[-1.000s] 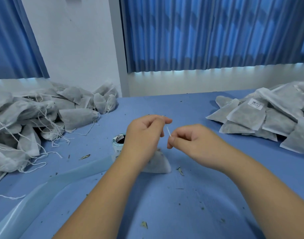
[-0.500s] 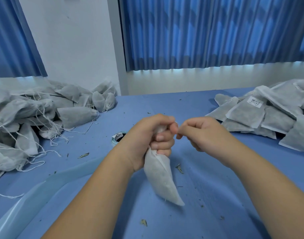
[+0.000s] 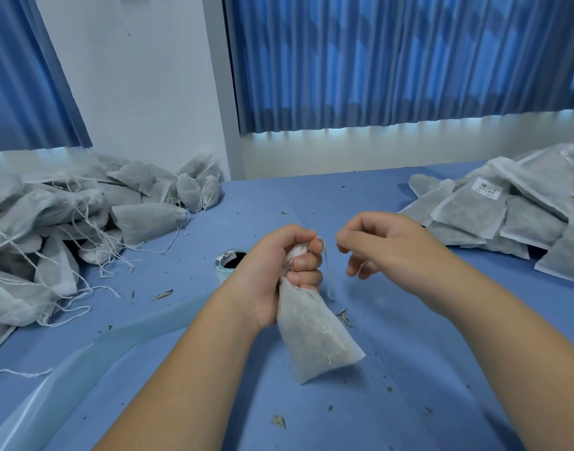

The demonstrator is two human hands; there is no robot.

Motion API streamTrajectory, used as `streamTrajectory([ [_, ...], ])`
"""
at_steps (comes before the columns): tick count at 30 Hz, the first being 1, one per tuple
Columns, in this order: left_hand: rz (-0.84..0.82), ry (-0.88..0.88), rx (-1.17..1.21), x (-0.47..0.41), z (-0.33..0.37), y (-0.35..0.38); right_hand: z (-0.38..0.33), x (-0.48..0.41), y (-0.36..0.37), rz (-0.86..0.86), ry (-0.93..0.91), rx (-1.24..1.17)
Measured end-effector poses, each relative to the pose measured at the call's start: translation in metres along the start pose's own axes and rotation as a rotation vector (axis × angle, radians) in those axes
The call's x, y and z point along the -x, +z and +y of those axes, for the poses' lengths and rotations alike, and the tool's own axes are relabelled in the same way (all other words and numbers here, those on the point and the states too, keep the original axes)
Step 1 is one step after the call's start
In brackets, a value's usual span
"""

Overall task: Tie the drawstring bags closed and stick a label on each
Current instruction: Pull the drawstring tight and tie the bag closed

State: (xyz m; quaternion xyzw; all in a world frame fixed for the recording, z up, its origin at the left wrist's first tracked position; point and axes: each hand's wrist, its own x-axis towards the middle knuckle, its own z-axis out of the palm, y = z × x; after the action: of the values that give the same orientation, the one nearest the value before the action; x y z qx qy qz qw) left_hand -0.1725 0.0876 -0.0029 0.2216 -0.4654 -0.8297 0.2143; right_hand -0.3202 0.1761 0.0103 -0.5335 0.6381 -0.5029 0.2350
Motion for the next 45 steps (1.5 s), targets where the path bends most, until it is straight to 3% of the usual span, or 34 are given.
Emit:
streamTrajectory([
  [3, -0.023, 0.024, -0.044, 0.001, 0.000, 0.001, -0.003, 0.003, 0.006, -0.090, 0.004, -0.051],
  [15, -0.048, 0.095, -0.429, 0.008, 0.000, 0.000, 0.001, 0.003, 0.005, -0.154, 0.028, -0.030],
  [24, 0.030, 0.136, -0.568, 0.009, 0.000, -0.001, -0.001, 0.005, -0.002, -0.191, 0.019, -0.052],
  [31, 0.179, 0.177, -0.592, 0.004, -0.002, 0.000, 0.004, 0.003, 0.000, -0.144, 0.025, 0.119],
  [45, 0.218, 0.222, -0.572, 0.004, -0.004, 0.000, 0.004, 0.003, 0.008, -0.022, -0.075, -0.006],
])
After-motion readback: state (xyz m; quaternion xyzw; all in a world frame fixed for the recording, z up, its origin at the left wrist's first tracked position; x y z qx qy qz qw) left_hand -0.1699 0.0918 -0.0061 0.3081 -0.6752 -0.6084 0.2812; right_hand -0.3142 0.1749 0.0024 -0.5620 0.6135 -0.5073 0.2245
